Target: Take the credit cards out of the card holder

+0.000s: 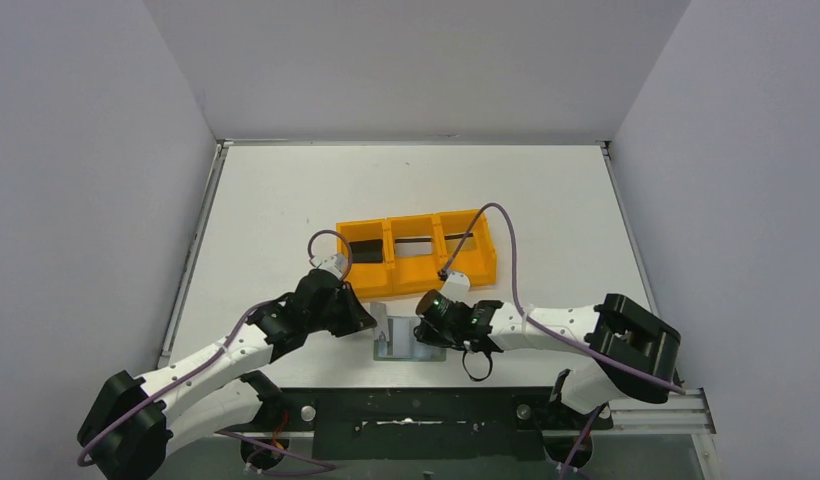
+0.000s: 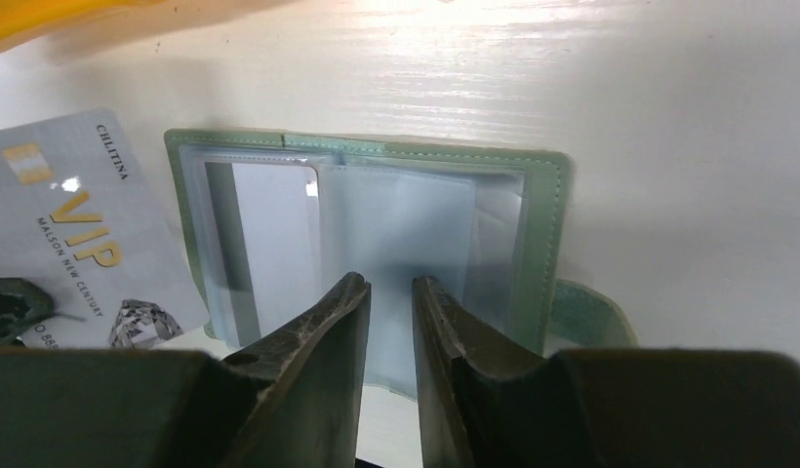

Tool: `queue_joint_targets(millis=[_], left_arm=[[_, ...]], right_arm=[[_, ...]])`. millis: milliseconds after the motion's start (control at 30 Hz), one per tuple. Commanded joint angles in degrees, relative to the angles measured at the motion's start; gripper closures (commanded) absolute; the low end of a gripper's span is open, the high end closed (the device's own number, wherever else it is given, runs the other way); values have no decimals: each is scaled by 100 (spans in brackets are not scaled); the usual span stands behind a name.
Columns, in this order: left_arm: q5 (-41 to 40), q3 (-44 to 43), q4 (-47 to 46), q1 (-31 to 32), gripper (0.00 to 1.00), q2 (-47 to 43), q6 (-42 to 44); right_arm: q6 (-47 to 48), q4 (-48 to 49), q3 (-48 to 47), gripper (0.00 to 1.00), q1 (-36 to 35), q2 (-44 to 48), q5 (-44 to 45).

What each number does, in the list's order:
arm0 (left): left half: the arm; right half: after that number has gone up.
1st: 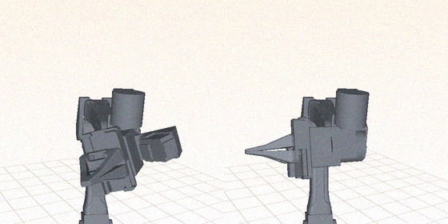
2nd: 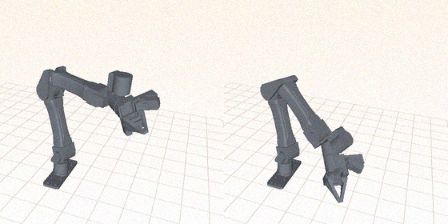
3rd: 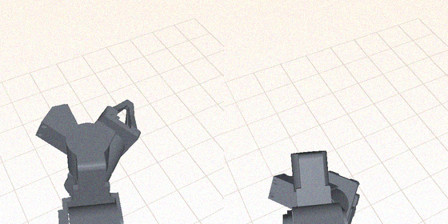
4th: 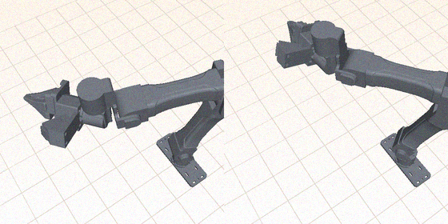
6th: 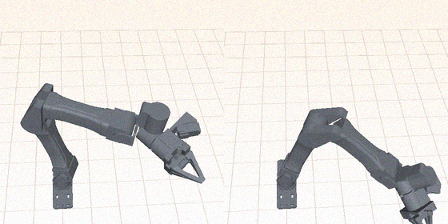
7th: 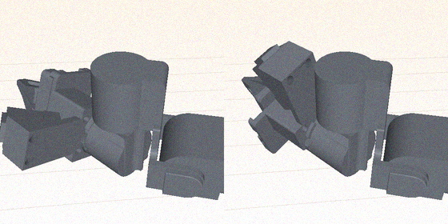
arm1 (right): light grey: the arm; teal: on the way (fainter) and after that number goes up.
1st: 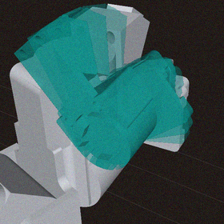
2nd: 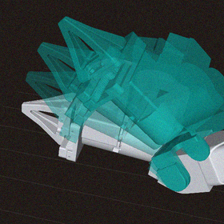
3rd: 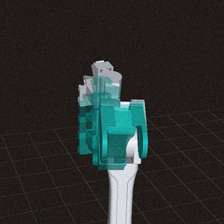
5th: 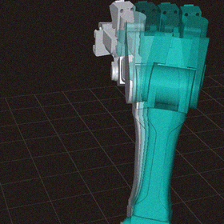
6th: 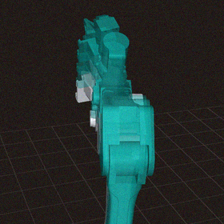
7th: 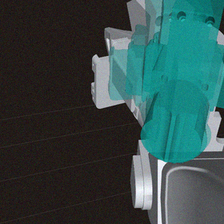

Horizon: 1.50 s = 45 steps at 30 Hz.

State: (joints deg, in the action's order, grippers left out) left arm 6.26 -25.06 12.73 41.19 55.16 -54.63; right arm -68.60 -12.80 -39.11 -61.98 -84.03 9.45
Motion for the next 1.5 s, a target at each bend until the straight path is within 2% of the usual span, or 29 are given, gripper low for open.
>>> queue_joint_targets(millis=[0,133,300,500,800,1000,1267,1467], left_arm=[[-219,-403,312,-31,100,-148,233],[-308,-472,404,-32,100,-251,249],[-342,-467,464,-43,100,-333,244],[-348,-430,479,-58,100,-419,207],[-366,-419,516,-82,100,-469,233],[-332,-430,550,-98,100,-501,249],[-507,-486,748,-111,100,-700,233],[-480,-495,788,-129,100,-798,251]], right_arm=[[414,-262,-335,74,-84,476,332],[790,-4,-594,71,-108,623,87],[1035,123,-979,71,-126,140,-225],[847,-550,-1202,74,-190,-517,-83],[703,-1203,-1005,73,-214,-52,301],[810,-1221,-1177,72,-232,3,278],[1032,-487,-1429,73,-373,-563,-239],[740,-608,-989,73,-367,-748,-158]])
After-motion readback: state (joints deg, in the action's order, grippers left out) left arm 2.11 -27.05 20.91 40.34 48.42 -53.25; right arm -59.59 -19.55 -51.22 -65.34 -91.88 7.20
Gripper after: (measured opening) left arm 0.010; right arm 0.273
